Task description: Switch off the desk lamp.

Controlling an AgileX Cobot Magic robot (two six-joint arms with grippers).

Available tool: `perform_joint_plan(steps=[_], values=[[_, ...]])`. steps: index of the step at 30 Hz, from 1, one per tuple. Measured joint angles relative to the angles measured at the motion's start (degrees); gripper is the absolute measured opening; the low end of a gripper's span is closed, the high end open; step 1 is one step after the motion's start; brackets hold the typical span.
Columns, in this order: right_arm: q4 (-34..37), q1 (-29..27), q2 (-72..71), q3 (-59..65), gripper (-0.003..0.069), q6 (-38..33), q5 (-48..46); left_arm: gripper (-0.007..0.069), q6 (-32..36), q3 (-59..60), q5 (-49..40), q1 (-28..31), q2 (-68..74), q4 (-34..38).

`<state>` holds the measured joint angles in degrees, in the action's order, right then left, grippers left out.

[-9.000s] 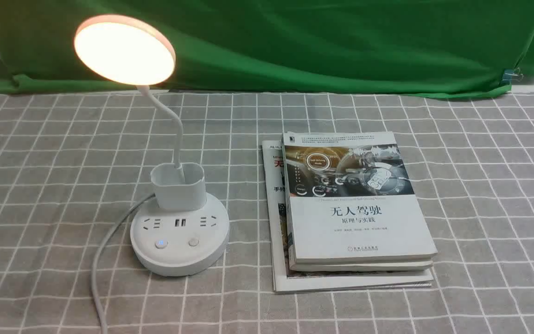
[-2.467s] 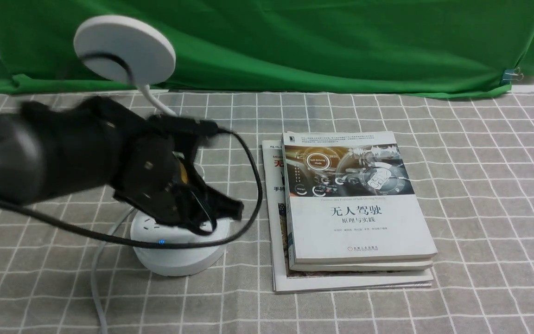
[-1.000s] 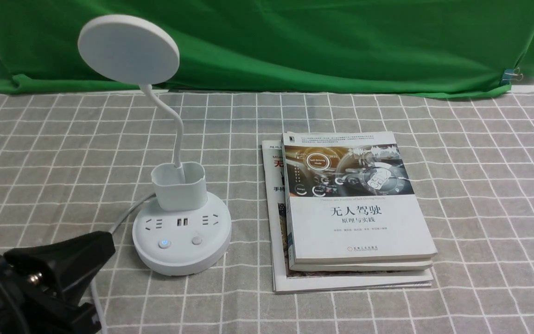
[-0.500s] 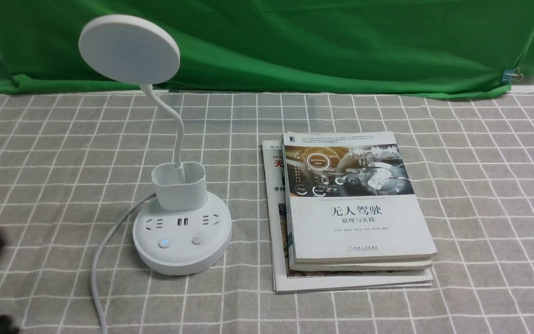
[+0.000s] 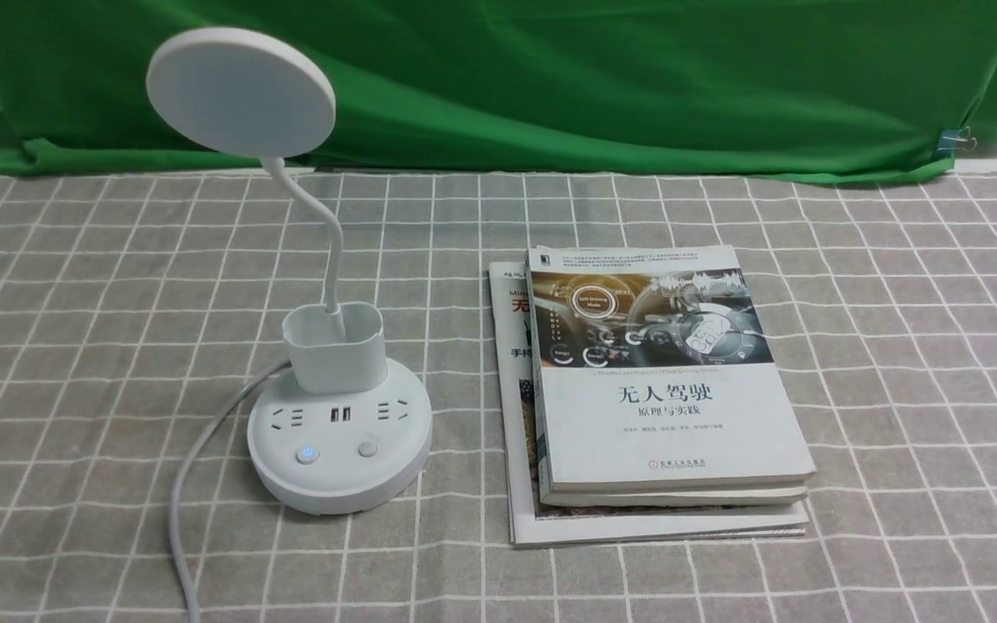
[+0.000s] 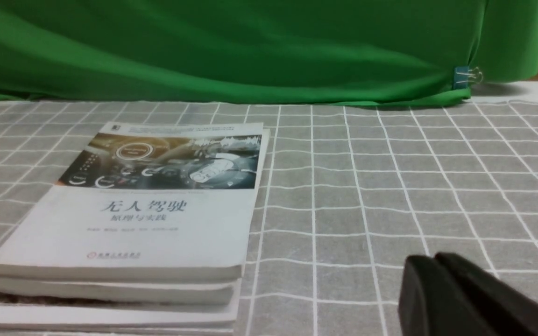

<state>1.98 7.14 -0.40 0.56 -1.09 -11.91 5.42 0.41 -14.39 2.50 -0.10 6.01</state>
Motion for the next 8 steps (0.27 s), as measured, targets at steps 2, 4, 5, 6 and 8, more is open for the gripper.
perform_joint_plan(steps=[2,4,5,6,8], values=[[0.0,0.0,0.0,0.0,0.0041,0.0,0.0,0.0001,0.31,0.0,-0.06,-0.06,0.0,-0.06],[0.0,0.0,0.0,0.0,0.0041,0.0,0.0,0.0001,0.42,0.0,-0.06,-0.06,0.0,-0.24],[0.0,0.0,0.0,0.0,0.0041,0.0,0.0,0.0001,0.54,0.0,-0.06,-0.06,0.0,-0.55],[0.0,0.0,0.0,0.0,0.0041,0.0,0.0,0.0001,0.54,0.0,-0.06,-0.06,0.0,-0.62],[0.0,0.0,0.0,0.0,0.0041,0.0,0.0,0.0001,0.54,0.0,-0.06,-0.06,0.0,-0.75]])
